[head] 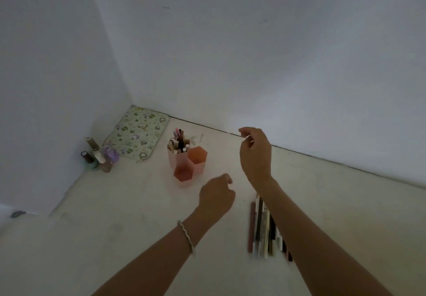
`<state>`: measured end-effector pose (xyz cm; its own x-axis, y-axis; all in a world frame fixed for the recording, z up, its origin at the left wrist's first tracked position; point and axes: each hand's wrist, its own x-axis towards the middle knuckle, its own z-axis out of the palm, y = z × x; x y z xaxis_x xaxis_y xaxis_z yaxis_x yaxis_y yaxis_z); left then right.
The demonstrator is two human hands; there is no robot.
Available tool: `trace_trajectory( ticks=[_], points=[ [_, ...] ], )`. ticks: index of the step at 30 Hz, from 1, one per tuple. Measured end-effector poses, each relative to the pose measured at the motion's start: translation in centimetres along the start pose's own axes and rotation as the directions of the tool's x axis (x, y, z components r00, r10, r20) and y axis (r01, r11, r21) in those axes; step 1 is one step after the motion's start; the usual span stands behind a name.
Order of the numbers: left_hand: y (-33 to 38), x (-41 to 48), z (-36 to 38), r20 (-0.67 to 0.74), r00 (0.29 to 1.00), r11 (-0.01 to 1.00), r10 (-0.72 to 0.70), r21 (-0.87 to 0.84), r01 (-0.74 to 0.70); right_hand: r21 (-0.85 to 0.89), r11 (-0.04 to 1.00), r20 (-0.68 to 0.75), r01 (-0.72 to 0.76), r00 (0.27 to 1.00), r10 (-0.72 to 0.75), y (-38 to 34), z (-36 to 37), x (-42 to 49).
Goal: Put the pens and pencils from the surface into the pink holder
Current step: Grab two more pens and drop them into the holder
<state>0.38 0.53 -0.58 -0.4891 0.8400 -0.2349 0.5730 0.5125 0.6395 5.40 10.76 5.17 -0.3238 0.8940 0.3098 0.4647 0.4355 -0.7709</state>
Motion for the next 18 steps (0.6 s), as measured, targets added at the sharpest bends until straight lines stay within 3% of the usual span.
trace_trajectory(
  ticks=[2,4,10,18],
  points=[
    [0.9,-0.3,3.8,0.166,0.983,0.994,-0.072,0.094,0.057,0.006,0.997,-0.028,-0.073,0.997,0.073,1.6,-2.2,-0.3],
    [1.5,-0.6,6.4,0.218,0.97,0.989,-0.107,0.121,0.082,0.021,0.991,-0.033,-0.133,0.991,0.133,3.1,-3.8,-0.8],
    [2.3,-0.5,10.1,0.159,0.974,0.961,-0.164,0.249,0.121,0.038,0.967,-0.033,-0.251,0.967,0.252,6.8,-7.0,-2.4],
    [3.7,-0.1,10.8,0.193,0.966,0.955,-0.172,0.275,0.115,0.066,0.949,0.014,-0.308,0.951,0.308,9.1,-6.9,-3.5]
  ],
)
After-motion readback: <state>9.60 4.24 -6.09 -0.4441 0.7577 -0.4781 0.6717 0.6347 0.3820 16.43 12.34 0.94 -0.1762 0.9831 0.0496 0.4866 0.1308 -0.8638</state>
